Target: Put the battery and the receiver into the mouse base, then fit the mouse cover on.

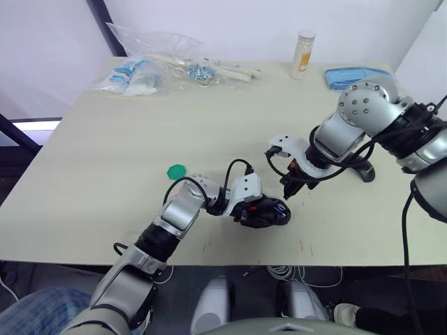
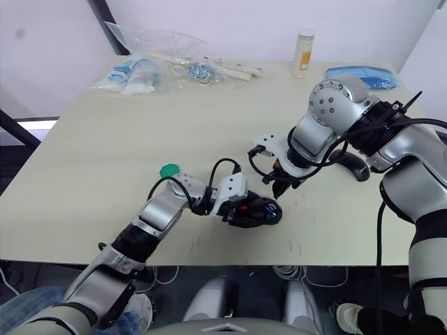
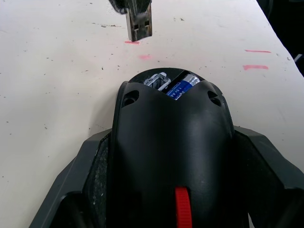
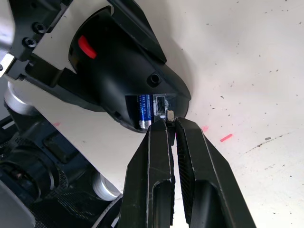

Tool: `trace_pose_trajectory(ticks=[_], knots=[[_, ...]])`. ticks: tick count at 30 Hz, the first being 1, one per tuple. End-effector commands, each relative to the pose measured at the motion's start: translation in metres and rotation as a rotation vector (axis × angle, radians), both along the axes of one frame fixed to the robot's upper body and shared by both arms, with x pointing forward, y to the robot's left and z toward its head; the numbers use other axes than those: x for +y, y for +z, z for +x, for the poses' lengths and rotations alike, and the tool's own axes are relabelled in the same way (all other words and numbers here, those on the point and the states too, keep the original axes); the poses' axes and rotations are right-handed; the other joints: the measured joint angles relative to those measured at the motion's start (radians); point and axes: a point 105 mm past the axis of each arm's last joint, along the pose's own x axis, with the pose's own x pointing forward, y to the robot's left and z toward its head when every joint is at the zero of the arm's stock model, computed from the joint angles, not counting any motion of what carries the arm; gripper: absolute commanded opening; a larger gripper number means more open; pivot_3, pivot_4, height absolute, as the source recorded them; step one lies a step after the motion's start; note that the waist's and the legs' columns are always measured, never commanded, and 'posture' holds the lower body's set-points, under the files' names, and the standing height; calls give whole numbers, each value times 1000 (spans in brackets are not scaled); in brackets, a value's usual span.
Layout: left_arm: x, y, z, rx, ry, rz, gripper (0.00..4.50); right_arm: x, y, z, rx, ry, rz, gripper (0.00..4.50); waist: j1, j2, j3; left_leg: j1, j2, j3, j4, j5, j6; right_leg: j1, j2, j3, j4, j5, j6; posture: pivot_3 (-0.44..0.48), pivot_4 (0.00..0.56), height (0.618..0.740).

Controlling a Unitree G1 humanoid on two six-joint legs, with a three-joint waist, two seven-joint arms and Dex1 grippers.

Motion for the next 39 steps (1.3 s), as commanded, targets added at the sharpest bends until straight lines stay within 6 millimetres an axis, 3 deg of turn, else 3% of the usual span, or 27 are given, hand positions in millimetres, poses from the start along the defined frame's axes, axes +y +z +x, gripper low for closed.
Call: trace_pose_trajectory(ticks=[1,39], knots=[[1,-11,0,25,15,46,2938,5,6,0,4,-9,38,0,-1,0,0,0,0,0,0,0,0,0,0,0,0,0,0,0,150,740],[0,-11,-6,43,10,53,2938,8,-20,-4,-30,-16,24,0,-6,0,0,0,0,-2,-1,0,0,0,0,0,-1,0,0,0,150,740]])
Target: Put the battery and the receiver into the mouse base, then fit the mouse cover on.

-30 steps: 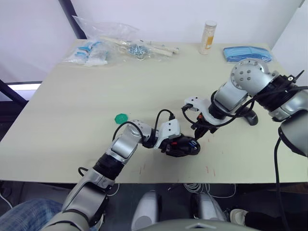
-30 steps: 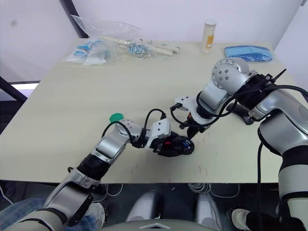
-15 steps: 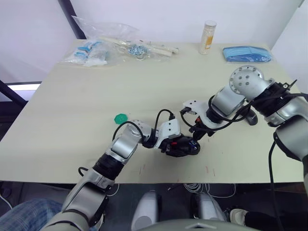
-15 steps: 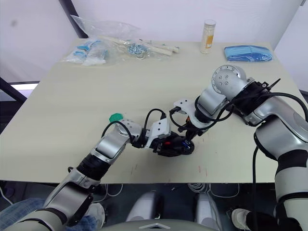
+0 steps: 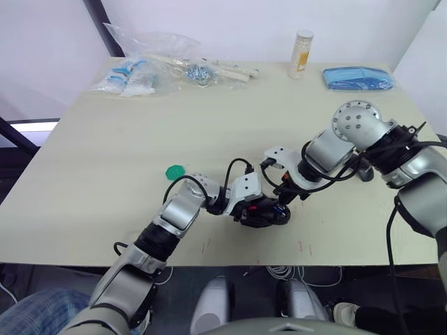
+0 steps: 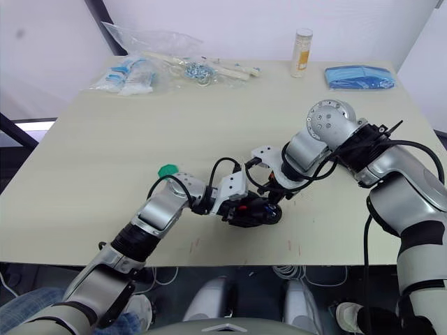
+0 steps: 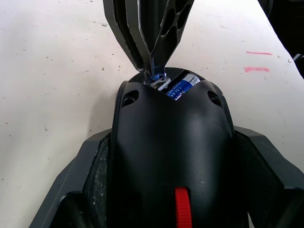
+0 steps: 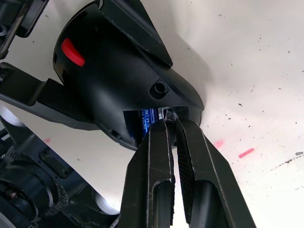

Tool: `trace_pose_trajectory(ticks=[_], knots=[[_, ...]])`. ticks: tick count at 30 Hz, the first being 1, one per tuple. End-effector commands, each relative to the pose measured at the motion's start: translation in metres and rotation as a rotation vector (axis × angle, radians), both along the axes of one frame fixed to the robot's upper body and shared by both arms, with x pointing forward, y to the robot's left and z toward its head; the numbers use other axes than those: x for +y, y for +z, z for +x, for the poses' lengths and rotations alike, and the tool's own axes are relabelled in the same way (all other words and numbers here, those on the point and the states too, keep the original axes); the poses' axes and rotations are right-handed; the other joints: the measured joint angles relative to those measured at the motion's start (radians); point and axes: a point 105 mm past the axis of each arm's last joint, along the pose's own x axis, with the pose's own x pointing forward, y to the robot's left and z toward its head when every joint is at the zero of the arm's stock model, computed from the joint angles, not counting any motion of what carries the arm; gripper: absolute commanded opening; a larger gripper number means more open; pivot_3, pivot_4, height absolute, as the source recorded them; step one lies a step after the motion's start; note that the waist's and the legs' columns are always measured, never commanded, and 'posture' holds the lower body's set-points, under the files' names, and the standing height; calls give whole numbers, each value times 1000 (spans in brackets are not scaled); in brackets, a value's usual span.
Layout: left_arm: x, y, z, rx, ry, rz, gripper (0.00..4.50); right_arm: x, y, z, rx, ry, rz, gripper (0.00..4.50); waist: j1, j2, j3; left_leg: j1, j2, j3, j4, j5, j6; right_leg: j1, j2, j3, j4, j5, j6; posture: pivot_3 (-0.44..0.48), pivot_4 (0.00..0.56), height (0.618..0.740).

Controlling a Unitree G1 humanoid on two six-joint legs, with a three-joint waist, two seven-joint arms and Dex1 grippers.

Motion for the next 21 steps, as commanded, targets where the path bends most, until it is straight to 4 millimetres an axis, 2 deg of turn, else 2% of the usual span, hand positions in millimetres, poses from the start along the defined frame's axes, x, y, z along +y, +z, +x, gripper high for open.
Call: trace_pose_trajectory(ticks=[1,14,21], knots=[[-1,-12,-5,31,-2,41,2938,2,4,0,-27,12,15,0,0,0,0,0,0,0,0,0,0,0,0,0,0,0,0,0,150,740],[-2,-12,-6,36,-4,39,2938,4,5,4,-88,28,10,0,0,0,0,0,0,-1,0,0,0,0,0,0,-1,0,0,0,150,740],[-1,-13,-7,38,-4,42,2938,3,5,-3,-86,55,29,0,0,0,0,0,0,-2,0,0,0,0,0,0,-1,0,0,0,150,740]])
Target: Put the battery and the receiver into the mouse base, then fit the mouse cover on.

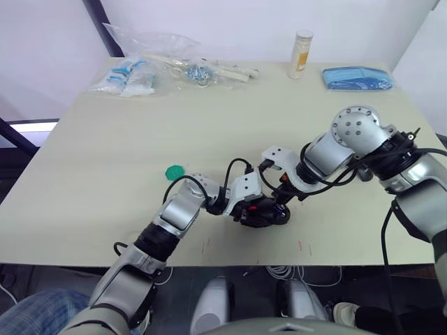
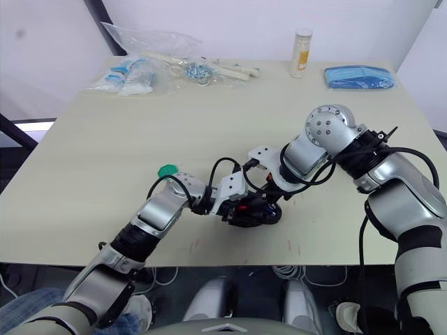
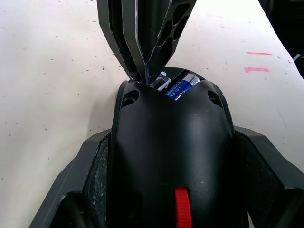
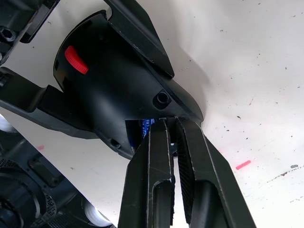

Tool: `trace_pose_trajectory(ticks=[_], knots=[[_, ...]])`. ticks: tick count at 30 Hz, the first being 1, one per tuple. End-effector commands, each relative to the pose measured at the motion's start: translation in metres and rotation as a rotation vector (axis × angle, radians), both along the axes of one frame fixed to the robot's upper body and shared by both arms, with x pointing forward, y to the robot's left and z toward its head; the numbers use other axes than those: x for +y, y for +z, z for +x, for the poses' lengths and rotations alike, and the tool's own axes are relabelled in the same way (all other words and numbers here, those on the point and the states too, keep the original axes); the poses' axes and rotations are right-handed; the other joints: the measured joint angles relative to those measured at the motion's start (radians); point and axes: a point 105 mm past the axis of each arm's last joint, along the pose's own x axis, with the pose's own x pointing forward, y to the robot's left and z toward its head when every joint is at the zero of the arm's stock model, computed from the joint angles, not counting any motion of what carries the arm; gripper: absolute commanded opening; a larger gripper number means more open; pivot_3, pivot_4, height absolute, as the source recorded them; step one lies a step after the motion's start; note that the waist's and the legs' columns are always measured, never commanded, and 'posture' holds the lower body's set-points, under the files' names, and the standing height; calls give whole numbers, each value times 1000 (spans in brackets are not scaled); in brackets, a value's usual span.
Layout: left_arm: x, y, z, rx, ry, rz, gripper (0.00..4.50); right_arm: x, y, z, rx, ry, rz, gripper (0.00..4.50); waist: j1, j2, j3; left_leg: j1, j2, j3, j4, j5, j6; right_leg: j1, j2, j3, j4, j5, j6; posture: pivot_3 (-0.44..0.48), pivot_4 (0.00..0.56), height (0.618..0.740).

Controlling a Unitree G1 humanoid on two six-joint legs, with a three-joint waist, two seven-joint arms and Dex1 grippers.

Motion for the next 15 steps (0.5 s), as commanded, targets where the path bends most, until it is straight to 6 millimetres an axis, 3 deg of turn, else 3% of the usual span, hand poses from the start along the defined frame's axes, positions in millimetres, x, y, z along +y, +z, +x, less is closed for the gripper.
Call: trace_pose_trajectory(ticks=[1,10,15], knots=[[-1,-13,-7,35,-9,39,2938,-3,5,-3,-14,17,18,0,1,0,0,0,0,0,0,0,0,0,0,0,0,0,0,0,150,740],[0,-13,-8,38,-9,38,2938,-11,1,-11,-26,30,24,0,1,0,0,0,0,0,0,0,0,0,0,0,-1,0,0,0,150,740],[0,-13,-7,41,-6,37,2938,-10,3,-6,-87,14,51,0,1,0,0,0,0,0,0,0,0,0,0,0,-1,0,0,0,150,740]])
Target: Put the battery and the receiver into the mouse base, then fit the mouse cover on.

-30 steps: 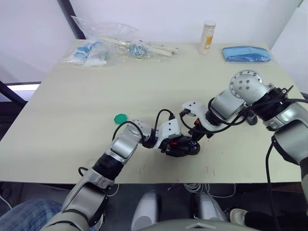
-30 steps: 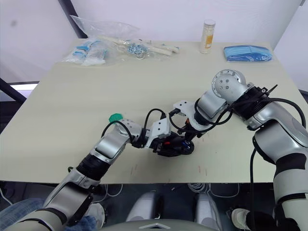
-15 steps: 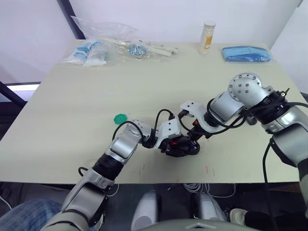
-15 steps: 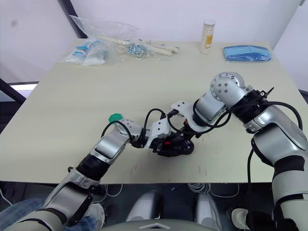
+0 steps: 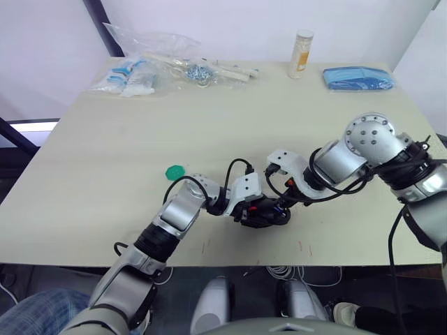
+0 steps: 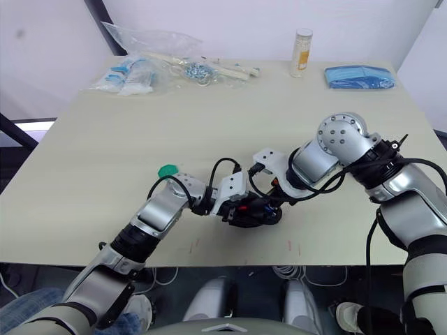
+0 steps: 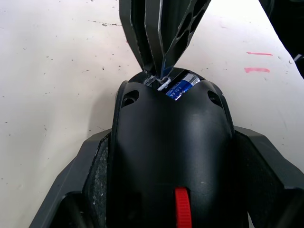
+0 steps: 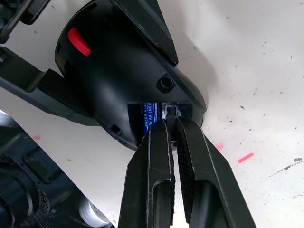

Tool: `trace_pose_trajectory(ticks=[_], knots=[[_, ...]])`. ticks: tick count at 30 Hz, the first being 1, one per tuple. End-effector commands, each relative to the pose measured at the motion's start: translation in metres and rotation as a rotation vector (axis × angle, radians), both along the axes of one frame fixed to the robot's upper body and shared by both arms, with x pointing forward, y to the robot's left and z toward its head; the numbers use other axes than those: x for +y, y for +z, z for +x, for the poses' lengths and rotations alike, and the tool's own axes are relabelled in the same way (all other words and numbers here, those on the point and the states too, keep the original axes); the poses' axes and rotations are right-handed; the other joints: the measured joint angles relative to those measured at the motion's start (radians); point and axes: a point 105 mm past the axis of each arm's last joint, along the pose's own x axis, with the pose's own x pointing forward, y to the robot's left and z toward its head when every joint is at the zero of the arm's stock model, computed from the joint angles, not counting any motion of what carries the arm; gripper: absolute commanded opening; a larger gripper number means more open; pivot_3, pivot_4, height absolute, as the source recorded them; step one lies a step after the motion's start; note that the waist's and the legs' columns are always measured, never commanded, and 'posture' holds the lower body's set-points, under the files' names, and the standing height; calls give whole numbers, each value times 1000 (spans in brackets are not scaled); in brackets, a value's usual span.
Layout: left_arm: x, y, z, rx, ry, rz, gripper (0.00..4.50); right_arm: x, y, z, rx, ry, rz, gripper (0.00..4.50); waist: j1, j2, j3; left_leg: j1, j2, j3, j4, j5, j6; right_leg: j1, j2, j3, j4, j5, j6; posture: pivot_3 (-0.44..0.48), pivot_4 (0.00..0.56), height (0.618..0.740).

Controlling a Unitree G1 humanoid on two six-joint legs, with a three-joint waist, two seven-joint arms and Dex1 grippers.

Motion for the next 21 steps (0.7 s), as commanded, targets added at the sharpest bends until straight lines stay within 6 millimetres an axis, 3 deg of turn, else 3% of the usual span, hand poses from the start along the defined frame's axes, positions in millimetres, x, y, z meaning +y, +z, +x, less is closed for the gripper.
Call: trace_pose_trajectory(ticks=[1,21], knots=[[1,-13,-6,41,-3,39,2938,0,6,4,-57,-7,17,0,0,0,0,0,0,0,0,0,0,0,0,0,0,0,0,0,150,740],[2,-14,-3,44,-5,42,2938,3,16,7,-217,5,106,0,-2,0,0,0,1,0,0,0,0,0,1,0,0,0,0,0,150,740]])
